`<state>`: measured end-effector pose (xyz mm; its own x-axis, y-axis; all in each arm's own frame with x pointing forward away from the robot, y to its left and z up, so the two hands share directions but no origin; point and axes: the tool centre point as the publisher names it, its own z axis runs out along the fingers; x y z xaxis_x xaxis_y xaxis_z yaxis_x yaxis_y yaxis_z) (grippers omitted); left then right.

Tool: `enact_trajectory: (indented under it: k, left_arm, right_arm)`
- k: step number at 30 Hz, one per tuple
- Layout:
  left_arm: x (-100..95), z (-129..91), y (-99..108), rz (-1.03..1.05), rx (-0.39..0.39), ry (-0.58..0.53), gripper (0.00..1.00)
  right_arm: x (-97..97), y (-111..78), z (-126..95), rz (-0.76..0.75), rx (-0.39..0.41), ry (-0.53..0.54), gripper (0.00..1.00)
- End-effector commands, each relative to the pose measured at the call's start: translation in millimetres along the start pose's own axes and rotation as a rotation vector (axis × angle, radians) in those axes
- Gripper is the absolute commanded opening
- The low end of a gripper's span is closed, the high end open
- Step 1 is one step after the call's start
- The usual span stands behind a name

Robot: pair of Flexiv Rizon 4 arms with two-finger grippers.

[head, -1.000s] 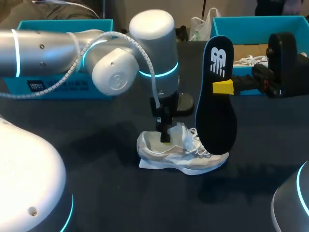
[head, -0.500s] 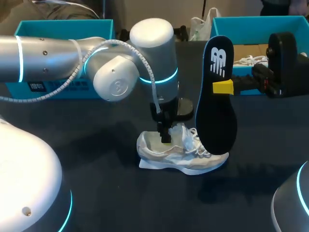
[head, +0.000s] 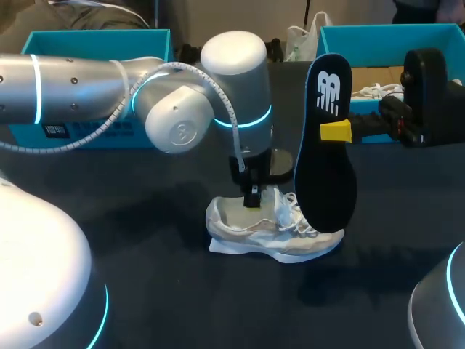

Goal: Take the shoe out of the shoebox, open the shoe tongue, remove and reinsert the insole, then place the shoe into the shoebox

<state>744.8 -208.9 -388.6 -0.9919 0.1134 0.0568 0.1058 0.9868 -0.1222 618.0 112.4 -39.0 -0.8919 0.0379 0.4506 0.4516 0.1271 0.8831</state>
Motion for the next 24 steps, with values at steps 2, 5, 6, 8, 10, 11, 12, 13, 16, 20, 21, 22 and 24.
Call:
enact_trajectory:
  k: [2,5,6,8,10,11,12,13,16,20,21,22,24]
  left_arm:
    - [0.5,-3,-1,0.030,-0.010,-0.008,0.00]
    - [3.6,-7,-2,0.069,-0.006,-0.011,0.00]
    - [4.6,-9,-3,0.086,-0.007,-0.015,0.00]
    - [6.8,-15,-3,0.144,0.009,-0.001,0.00]
    - [8.8,-21,-5,0.201,0.025,0.006,0.00]
    - [9.5,-26,-5,0.229,0.031,0.007,0.00]
    - [9.6,-32,-6,0.273,0.038,0.009,0.00]
    - [9.5,-35,-6,0.288,0.044,0.010,0.00]
    - [6.0,-47,-6,0.381,0.050,0.017,0.00]
    - [2.4,-60,-4,0.570,0.051,0.027,0.00]
    - [2.1,-62,-3,0.631,0.052,0.024,0.00]
    - [2.7,-65,-3,0.716,0.060,0.029,0.00]
    - [0.7,-71,-3,0.783,0.062,-0.004,0.00]
  right_arm:
    - [0.3,-0.5,1,0.002,0.002,-0.003,0.00]
    - [0.3,-0.5,1,0.002,0.002,-0.003,0.00]
    - [0.3,-0.5,1,0.002,0.002,-0.003,0.00]
    - [0.3,-0.5,1,0.002,0.002,-0.003,0.00]
    - [0.3,-0.5,1,0.002,0.002,-0.003,0.00]
    - [0.3,-0.5,1,0.002,0.002,-0.003,0.00]
    - [0.3,-0.5,1,0.002,0.002,-0.003,0.00]
    - [0.3,-0.5,1,0.002,0.002,-0.003,0.00]
    - [0.3,-0.5,1,0.002,0.002,-0.003,0.00]
    - [0.3,-0.5,1,0.002,0.002,-0.003,0.00]
    - [0.3,-0.5,1,0.002,0.002,-0.003,0.00]
    - [0.3,-0.5,1,0.002,0.002,-0.003,0.00]
    - [0.3,-0.5,1,0.002,0.002,-0.003,0.00]
